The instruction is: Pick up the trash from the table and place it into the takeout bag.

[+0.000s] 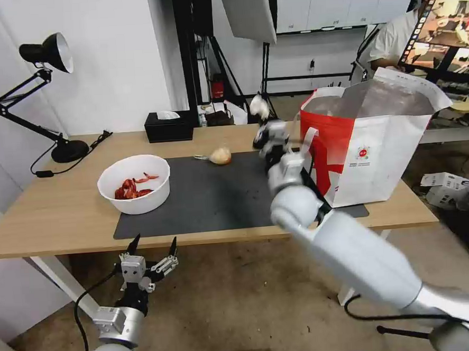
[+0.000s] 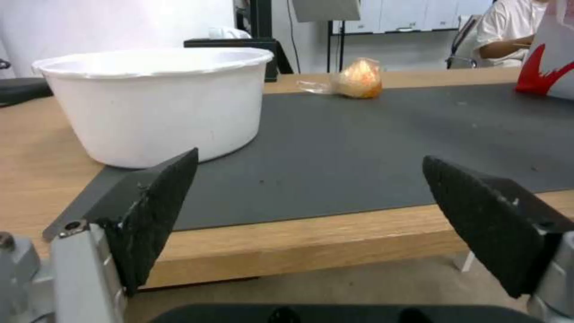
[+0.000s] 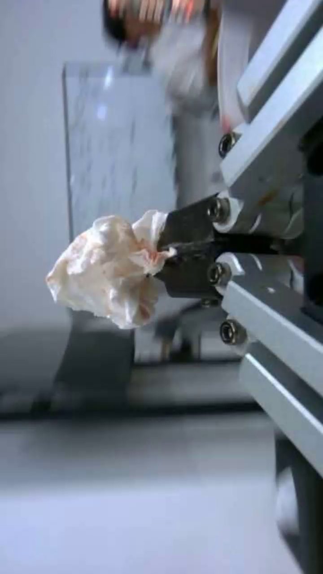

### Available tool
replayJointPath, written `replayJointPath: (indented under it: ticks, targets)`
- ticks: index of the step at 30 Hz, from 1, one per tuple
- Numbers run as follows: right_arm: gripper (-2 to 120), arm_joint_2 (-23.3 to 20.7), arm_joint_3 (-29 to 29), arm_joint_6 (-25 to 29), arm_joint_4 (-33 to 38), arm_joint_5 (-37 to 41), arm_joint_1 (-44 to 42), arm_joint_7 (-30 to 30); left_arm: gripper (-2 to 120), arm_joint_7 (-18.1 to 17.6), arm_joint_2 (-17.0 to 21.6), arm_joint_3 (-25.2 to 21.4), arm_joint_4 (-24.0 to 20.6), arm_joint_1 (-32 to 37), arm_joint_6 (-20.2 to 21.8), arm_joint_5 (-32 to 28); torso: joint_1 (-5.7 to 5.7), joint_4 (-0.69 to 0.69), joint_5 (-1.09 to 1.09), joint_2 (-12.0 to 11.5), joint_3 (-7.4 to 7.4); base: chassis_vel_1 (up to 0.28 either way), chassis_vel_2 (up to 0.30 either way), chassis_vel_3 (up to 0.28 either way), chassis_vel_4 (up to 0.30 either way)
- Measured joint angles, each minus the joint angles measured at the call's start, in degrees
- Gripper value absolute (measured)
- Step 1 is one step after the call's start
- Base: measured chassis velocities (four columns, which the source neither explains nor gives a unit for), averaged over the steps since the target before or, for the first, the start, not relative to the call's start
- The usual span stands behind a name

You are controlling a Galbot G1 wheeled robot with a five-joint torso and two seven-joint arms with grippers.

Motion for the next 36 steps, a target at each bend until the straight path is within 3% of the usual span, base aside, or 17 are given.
replayJointPath:
  ticks: [2,6,16,27,31,36]
  targets:
    - [0,-2.2,1.22,-4.66,0.35,3.63,2.39,5.81,100,-0.02,0.0,0.0,0.0,0.05,-0.06,0.02,0.0,0.0,0.0,0.0,0.0,0.0,0.0,0.0,0.0]
    - [0,-4.99,3.01,-8.27,-0.44,8.8,4.59,9.63,100,-0.02,-0.06,0.27,0.07,0.1,-0.14,0.14,0.0,-0.01,0.0,0.0,0.0,0.0,0.0,0.0,0.0]
    - [2,-8.5,4.03,-14.52,-0.61,22.41,5.78,14.21,100,-0.02,0.1,0.73,-0.17,0.13,-0.11,0.17,0.0,-0.02,0.01,0.0,0.0,0.0,0.0,0.0,0.0]
    - [42,-7.77,3.51,-17.81,1.2,34.42,9.54,21.51,100,-0.05,0.45,0.38,-0.67,0.57,-0.43,-0.13,0.0,-0.01,-0.01,0.0,0.0,0.0,0.0,0.0,0.0]
    - [52,-7.28,3.2,-18.82,1.0,36.26,10.37,23.42,100,-0.08,0.42,0.28,-0.77,0.57,-0.46,-0.18,0.0,0.0,-0.01,0.0,0.0,0.0,0.0,0.0,0.0]
    - [76,-7.42,2.97,-20.34,0.44,36.04,10.55,23.94,100,-0.14,0.26,0.05,-1.0,0.7,-0.46,-0.22,0.0,-0.01,-0.01,0.0,0.0,0.0,0.0,0.0,0.0]
